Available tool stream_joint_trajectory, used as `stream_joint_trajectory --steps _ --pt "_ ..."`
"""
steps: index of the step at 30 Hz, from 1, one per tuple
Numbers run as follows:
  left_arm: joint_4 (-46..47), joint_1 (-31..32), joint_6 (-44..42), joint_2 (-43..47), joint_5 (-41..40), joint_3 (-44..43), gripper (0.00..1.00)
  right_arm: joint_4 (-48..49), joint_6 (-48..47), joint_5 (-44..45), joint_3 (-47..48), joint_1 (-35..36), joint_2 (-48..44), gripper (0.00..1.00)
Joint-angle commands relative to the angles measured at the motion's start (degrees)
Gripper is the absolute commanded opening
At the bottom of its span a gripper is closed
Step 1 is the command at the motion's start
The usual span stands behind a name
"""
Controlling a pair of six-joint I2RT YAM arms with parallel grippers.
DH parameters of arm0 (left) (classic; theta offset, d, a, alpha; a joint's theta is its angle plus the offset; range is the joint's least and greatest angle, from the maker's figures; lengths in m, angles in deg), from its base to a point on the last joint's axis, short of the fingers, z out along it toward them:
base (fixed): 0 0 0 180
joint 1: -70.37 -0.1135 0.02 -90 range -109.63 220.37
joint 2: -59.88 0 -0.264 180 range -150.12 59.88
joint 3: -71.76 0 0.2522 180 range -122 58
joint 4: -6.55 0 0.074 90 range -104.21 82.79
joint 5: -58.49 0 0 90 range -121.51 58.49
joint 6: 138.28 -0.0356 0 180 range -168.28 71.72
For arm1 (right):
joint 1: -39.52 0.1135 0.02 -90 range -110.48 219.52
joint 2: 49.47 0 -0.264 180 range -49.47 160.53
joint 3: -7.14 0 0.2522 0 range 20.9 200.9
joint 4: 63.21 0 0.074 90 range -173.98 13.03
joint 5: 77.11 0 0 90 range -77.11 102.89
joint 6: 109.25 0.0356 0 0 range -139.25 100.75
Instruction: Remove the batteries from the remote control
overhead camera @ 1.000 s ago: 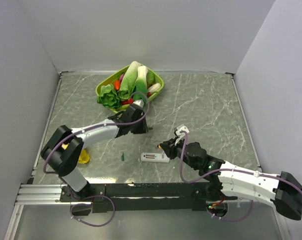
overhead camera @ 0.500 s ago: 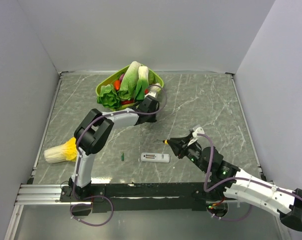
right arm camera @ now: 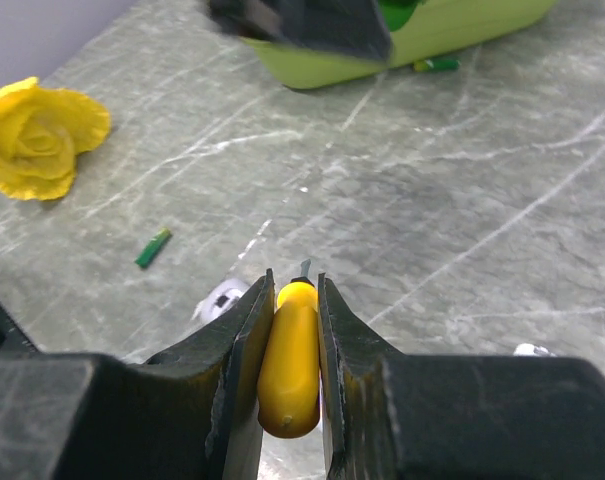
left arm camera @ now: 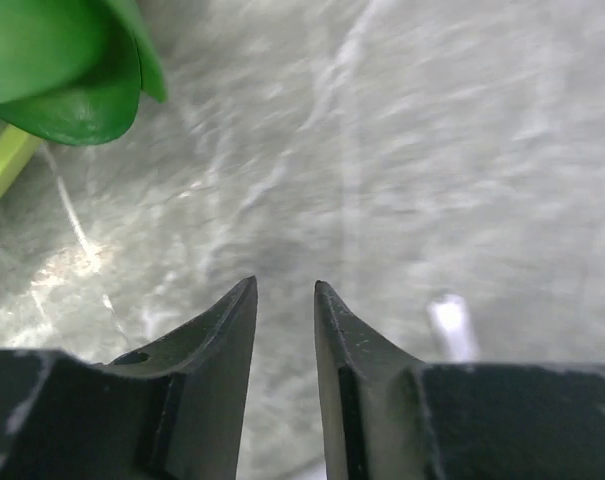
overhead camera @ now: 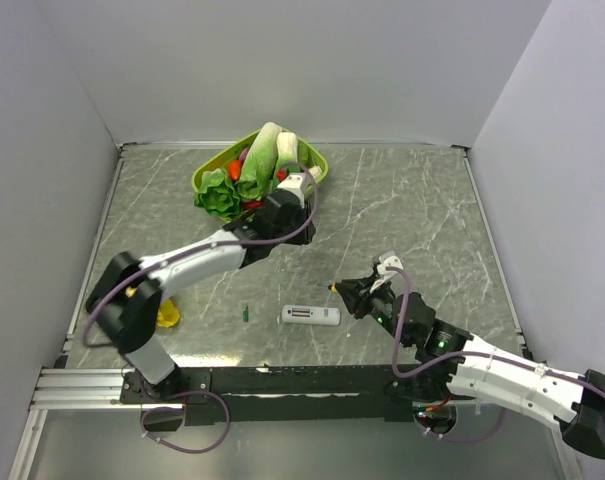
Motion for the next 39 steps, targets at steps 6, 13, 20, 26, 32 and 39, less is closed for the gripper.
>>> stream_joint_trajectory --steps 6,13,20,26,32,39 --pt "2.7 3.4 5.8 27.0 -2.6 18.2 0.47 -4.0 3.8 7.4 4.7 -0.8 6.1 0.00" --pt "-3.8 3.3 9.0 40.9 -5.4 25.7 0.95 -3.9 7.5 -3.8 10.1 -11.8 13.2 0.00" --pt "-6.9 3.5 11.5 47.5 -7.4 28.1 0.99 -2.0 11.0 -9.7 12.9 -19.6 22.0 0.02" --pt "-8.1 3.4 11.7 48.5 -8.9 28.0 0.99 4.1 13.4 -12.2 11.1 -21.9 27.7 0.04" --pt "-7.9 3.4 12.3 49.4 -9.4 28.2 0.99 7.7 14.6 -15.1 10.8 -24.0 34.1 0.07" --pt "-7.7 3.4 12.7 49.8 -10.2 29.4 0.99 13.2 18.0 -17.9 8.1 -25.7 36.5 0.07"
